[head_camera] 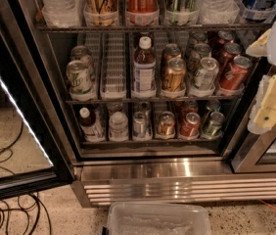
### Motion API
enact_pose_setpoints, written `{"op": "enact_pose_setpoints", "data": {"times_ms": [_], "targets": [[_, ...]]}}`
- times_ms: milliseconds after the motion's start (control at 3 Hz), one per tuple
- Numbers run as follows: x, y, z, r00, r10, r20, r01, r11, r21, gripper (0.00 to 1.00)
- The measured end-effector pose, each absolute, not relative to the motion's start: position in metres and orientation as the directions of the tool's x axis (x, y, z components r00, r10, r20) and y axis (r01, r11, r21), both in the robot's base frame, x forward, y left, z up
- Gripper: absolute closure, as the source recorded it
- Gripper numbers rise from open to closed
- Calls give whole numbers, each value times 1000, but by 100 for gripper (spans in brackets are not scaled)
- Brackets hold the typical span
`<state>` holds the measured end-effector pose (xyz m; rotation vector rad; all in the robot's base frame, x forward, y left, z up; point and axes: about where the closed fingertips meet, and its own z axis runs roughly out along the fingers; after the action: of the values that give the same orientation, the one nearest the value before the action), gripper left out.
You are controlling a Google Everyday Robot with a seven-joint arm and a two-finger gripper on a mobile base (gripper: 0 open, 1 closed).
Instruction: Pick coke can from top shelf of fridge
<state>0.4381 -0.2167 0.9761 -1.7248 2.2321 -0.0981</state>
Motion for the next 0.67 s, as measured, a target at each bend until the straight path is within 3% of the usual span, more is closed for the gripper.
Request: {"op": "enact_pose_setpoints", "data": {"times_ms": [667], "targets": [[451, -210, 978, -255, -937, -238, -912, 315, -263, 0]]}}
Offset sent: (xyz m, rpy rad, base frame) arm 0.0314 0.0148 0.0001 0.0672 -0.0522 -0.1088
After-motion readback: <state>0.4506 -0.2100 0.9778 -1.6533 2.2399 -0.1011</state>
